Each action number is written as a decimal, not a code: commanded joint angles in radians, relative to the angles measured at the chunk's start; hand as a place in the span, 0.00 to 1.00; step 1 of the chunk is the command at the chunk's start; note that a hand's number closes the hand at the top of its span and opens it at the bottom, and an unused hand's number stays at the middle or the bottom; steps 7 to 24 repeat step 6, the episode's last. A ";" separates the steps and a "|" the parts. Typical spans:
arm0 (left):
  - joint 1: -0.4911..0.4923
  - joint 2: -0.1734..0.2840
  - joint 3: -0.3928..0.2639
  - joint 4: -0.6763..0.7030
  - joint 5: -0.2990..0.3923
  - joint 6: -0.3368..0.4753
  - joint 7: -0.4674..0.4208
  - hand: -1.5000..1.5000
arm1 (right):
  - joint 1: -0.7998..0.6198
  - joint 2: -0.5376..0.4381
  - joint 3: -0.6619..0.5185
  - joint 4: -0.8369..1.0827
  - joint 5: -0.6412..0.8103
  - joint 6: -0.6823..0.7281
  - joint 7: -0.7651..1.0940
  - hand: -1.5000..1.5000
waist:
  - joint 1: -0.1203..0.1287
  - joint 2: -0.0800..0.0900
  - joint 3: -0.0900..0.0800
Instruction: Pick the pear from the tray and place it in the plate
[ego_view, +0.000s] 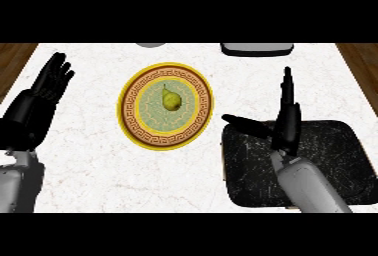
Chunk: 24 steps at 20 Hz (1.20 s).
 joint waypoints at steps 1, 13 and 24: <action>0.009 -0.015 -0.018 -0.038 -0.021 0.010 0.031 0.50 | 0.130 -0.073 -0.074 -0.091 -0.043 0.091 -0.078 0.00 | 0.004 0.002 0.001; -0.008 -0.016 0.001 0.011 -0.016 -0.007 0.008 0.50 | 0.221 -0.078 -0.054 -0.162 0.082 0.077 -0.026 0.00 | 0.004 0.002 0.000; -0.008 -0.016 0.001 0.011 -0.016 -0.007 0.008 0.50 | 0.221 -0.078 -0.054 -0.162 0.082 0.077 -0.026 0.00 | 0.004 0.002 0.000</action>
